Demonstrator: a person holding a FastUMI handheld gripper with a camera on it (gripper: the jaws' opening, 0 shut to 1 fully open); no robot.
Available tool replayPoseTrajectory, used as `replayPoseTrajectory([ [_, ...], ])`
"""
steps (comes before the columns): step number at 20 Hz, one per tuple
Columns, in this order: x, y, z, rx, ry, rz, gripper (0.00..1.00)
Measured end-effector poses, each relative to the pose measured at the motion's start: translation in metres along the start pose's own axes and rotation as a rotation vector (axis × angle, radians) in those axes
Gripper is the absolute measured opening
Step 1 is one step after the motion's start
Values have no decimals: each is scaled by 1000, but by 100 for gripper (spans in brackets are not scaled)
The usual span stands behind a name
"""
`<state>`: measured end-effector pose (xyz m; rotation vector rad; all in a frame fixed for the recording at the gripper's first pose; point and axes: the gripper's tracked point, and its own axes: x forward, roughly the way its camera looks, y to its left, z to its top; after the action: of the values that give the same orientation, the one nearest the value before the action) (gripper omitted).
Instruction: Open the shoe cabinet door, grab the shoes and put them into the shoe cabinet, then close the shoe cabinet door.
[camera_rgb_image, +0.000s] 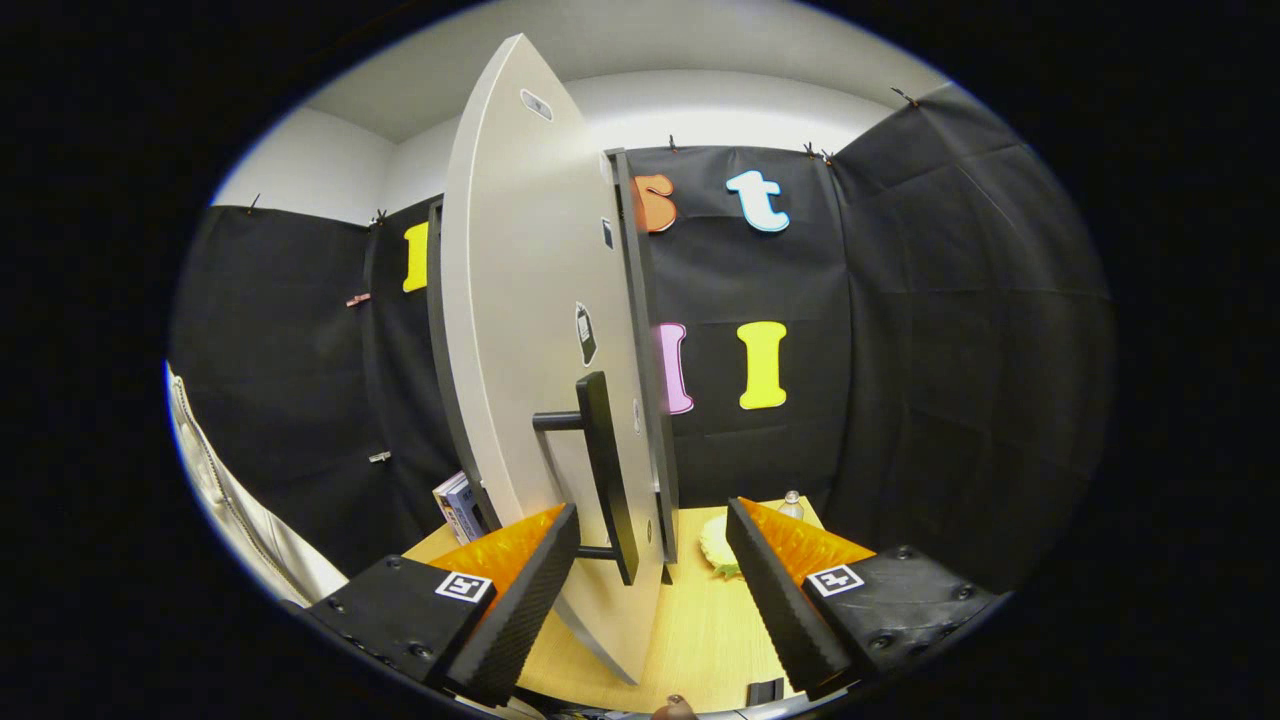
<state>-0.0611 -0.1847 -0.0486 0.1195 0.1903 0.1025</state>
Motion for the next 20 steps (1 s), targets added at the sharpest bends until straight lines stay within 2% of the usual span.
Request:
replayPoseTrajectory([
  [9,27,109,-13,-8,-12,-67,99],
  [20,64,202,-32,-90,1,-7,99],
])
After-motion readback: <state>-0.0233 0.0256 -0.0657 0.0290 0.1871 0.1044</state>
